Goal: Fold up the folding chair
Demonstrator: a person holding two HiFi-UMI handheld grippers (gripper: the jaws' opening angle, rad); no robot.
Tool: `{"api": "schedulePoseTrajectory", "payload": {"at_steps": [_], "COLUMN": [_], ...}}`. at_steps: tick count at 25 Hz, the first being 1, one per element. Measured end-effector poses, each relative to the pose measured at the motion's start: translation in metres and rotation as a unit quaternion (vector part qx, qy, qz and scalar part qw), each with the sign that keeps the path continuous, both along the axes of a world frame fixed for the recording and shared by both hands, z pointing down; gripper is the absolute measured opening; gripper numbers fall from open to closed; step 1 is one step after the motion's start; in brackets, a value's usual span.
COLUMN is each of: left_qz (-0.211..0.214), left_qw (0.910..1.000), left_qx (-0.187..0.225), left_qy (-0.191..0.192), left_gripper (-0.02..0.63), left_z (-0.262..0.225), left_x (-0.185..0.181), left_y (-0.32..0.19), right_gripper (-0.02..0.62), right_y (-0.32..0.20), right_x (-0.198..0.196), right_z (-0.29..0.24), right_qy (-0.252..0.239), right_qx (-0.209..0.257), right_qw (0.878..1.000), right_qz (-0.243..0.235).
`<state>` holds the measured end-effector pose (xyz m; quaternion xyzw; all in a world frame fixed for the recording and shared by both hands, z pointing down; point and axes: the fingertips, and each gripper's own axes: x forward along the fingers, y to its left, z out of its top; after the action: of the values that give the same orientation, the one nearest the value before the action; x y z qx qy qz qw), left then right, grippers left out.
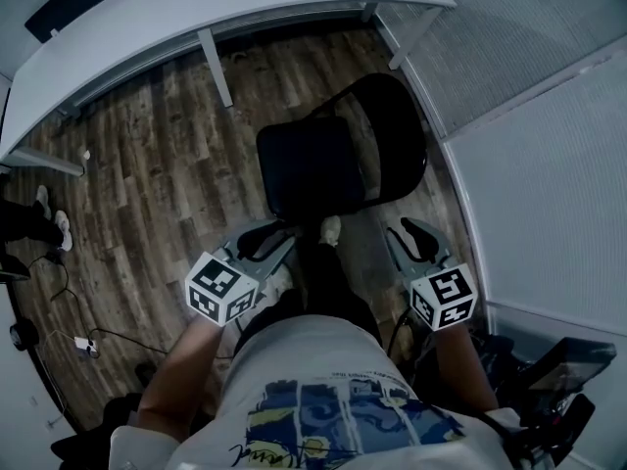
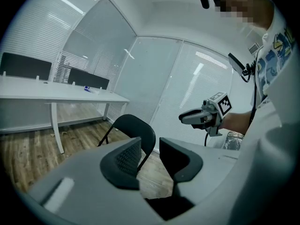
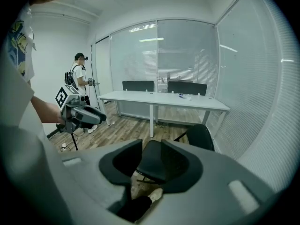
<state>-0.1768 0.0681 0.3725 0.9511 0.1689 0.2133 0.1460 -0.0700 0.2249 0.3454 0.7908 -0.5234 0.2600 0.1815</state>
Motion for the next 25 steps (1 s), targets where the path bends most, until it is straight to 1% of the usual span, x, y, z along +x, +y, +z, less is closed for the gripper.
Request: {"api": "schedulePoseTrajectory", "payload": {"at_steps": [3, 6, 12, 18, 23, 25], "left_qz": [-0.007, -0.015, -0.033, -0.042, -0.051, -0.056], "left_qw": [1.0, 0.9998, 0.9983, 0.9965, 0.9936, 0.9914], "left_qx": [0.003, -0.001, -0.015, -0.013, -0.029, -0.041], "left_qy": [-0.005, -0.012, -0.046, -0.071, -0.097, -0.111], "left_gripper": [0.134, 0.143, 0.17, 0.184, 0.187, 0.189], "left_z": [0.007, 0.018, 0.056, 0.086, 0.125, 0.14], "left_x": [0.01, 0.02, 0.032, 0.048, 0.061, 0.065], "left_y": [-0.005, -0.009, -0.023, -0.04, -0.05, -0.053], "right_gripper": [0.118, 0.13, 0.148, 0.152, 0.153, 0.17], "right_y": [0.0, 0.003, 0.011, 0.013, 0.025, 0.032], "right_x": [0.018, 0.041, 0.085, 0.122, 0.154, 0.167], "right_z": [0.002, 0.01, 0.034, 0.053, 0.084, 0.095], "right_qy": [0.006, 0.007, 0.001, -0.005, -0.008, -0.016], "right_qx": [-0.002, -0.009, -0.035, -0.05, -0.079, -0.092], "right_qw": [1.0, 1.0, 0.999, 0.997, 0.993, 0.991], "right_qz": [0.001, 0.014, 0.04, 0.064, 0.088, 0.098]}}
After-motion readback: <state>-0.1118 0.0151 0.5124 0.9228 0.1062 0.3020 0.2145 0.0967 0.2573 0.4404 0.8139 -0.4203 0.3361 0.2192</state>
